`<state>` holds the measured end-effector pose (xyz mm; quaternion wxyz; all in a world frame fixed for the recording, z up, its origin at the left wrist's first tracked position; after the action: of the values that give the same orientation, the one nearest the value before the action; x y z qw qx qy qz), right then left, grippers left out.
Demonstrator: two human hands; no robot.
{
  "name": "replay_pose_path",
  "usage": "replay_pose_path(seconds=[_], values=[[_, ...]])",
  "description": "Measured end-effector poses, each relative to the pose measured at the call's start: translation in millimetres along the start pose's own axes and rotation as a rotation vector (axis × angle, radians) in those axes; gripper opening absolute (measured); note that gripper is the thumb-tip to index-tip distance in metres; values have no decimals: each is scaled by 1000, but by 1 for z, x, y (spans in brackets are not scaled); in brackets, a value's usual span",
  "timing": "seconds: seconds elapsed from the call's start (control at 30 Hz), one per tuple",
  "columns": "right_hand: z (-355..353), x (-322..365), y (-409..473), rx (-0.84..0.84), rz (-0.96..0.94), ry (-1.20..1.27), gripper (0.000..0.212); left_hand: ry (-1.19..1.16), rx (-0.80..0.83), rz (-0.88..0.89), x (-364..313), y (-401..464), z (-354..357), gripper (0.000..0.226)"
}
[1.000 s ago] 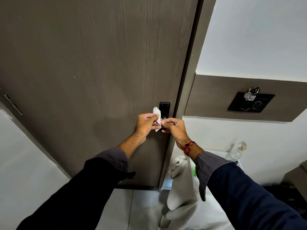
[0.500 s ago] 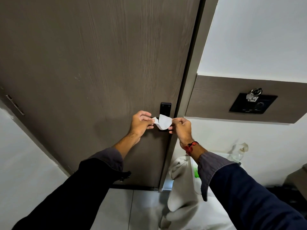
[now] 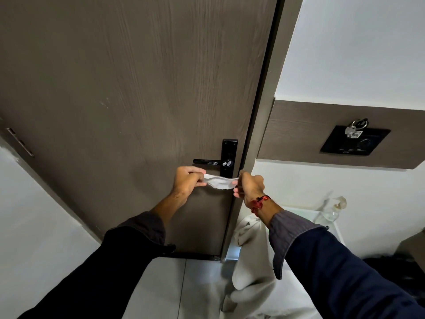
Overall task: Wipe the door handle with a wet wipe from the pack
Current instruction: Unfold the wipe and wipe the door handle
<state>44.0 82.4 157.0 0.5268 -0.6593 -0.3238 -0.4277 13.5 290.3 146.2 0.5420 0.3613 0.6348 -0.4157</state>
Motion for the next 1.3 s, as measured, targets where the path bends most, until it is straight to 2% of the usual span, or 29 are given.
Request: replay_pose_path(seconds=[0.1, 0.2, 0.37, 0.43, 0.53, 0.57, 0.63, 0.7, 0.73, 0.77, 0.83, 0.87, 0.9, 0.97, 1.03, 1.1, 1.13, 1.2, 1.3], values=[[5, 8, 4, 58, 32, 61, 18, 36, -77, 31, -4, 9, 4, 6], [7, 15, 14, 39, 10, 30, 25, 58, -177, 30, -12, 19, 15, 17], [14, 22, 23, 49, 56, 185, 29, 104, -345, 54, -29, 26, 41, 7], [11, 22, 31, 73, 106, 261, 31, 161, -383, 72, -26, 25, 61, 14], [18, 22, 24, 135, 137, 329, 32, 257, -370, 270, -22, 6, 63, 40], [20, 22, 22, 144, 140, 346, 31, 347, -370, 392, -20, -2, 63, 43], [22, 21, 22, 162, 154, 365, 28, 699, -380, 712, -12, -18, 70, 41], [19, 20, 22, 171, 165, 382, 23, 1045, -298, 992, 1, -26, 84, 44], [17, 20, 24, 169, 164, 382, 24, 1173, -192, 1003, 9, -26, 90, 48], [15, 20, 26, 168, 157, 371, 25, 1268, -88, 943, 16, -25, 94, 53], [11, 20, 27, 187, 109, 312, 24, 1353, -18, 817, 27, -20, 96, 60], [9, 22, 26, 185, 17, 239, 23, 1352, -41, 783, 30, -19, 97, 63], [3, 26, 24, 152, -151, 105, 22, 1352, -77, 768, 31, -19, 97, 66], [-14, 36, 16, 52, -682, -340, 23, 1343, -144, 780, 35, -17, 101, 71], [-29, 45, 8, 1, -1193, -772, 39, 1325, -180, 758, 37, -15, 106, 75], [-42, 56, 13, -55, -1487, -1043, 65, 1297, -270, 712, 45, -18, 113, 78], [-48, 66, 20, -135, -1558, -1133, 75, 1276, -303, 680, 47, -19, 118, 79], [-61, 89, 34, -316, -1583, -1213, 83, 1226, -343, 629, 49, -19, 130, 80], [-74, 107, 63, -416, -1658, -1271, 84, 1166, -471, 467, 52, -21, 160, 79]])
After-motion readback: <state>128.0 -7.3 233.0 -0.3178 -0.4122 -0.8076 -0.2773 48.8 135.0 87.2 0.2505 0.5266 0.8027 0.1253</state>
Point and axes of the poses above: each hand's wrist, its own y-axis towards the middle knuckle, its own z-axis out of the palm, x = y × z, the point moved 3 cm from there along y, towards the middle knuckle, and after that the axes turned 1 degree about -x, right-handed, at the moved point
